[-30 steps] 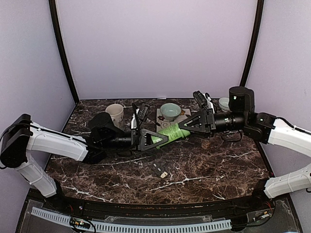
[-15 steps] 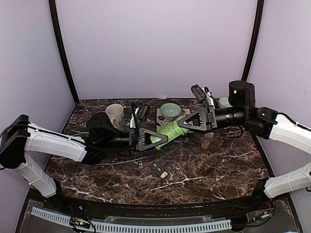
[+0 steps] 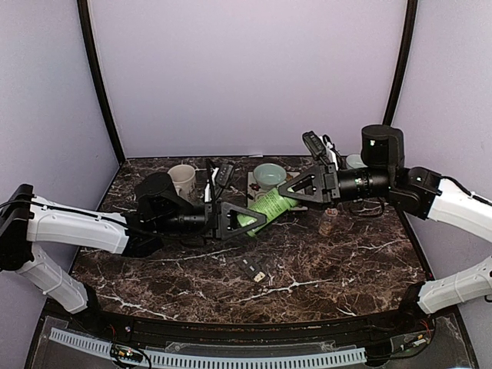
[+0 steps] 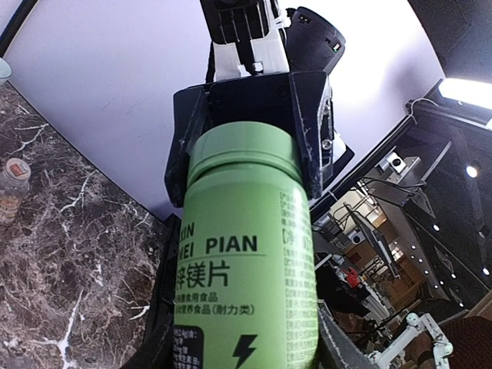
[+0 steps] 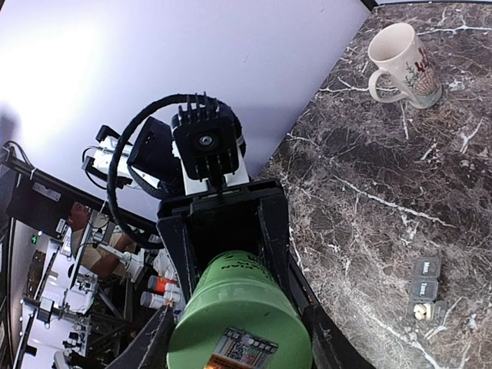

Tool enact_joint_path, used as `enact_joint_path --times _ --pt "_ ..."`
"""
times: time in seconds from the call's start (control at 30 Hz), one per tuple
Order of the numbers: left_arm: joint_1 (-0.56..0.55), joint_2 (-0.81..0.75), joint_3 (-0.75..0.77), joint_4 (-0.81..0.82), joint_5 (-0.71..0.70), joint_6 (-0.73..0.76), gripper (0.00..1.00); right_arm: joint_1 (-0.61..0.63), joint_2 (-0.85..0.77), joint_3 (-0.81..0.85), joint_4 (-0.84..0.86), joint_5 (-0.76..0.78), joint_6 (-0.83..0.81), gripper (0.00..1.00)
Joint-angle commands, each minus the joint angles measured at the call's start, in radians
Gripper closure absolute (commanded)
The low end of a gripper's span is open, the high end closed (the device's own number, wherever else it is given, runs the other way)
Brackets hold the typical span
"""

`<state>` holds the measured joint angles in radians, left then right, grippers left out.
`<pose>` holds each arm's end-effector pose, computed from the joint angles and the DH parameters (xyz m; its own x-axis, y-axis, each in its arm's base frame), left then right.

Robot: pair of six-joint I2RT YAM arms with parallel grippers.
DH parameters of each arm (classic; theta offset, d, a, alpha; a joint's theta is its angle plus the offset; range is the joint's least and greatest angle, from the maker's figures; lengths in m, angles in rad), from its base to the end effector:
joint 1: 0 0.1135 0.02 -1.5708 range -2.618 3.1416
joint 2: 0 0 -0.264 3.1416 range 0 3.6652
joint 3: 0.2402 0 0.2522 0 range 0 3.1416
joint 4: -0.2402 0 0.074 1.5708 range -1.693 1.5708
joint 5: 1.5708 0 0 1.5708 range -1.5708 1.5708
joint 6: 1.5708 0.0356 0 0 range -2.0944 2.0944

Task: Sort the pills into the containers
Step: Screw the lid of the pill bottle onto the pill bottle.

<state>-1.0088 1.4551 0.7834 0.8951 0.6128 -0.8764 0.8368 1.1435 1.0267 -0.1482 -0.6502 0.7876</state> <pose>0.1527 -0.2810 0.2931 -0.6860 -0.0902 -0.7219 0.7249 -0.1688 -0.6678 0.1579 0.2072 0.3580 -0.8199 -0.0668 -0.5686 -0.5688 0.2079 0.7958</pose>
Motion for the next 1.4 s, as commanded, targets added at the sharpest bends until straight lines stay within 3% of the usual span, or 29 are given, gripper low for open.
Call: enact_joint_path --times 0.0,0.67,0.83,1.37 --pt "-0.066 -0.027 0.127 -0.067 -0.052 0.115 1.00 0.059 0.085 0.023 -0.055 0.043 0.056 0.78" --pt "-0.129 -0.157 0.144 -0.315 -0.406 0.388 1.00 0.064 0.112 0.037 -0.170 0.128 0.132 1.00" --pt "-0.168 -0.163 0.171 -0.376 -0.507 0.475 1.00 0.064 0.131 0.043 -0.177 0.135 0.153 1.00" --pt "-0.307 -0.193 0.182 -0.311 -0.917 0.782 1.00 0.064 0.185 0.032 -0.105 0.097 0.261 1.00"
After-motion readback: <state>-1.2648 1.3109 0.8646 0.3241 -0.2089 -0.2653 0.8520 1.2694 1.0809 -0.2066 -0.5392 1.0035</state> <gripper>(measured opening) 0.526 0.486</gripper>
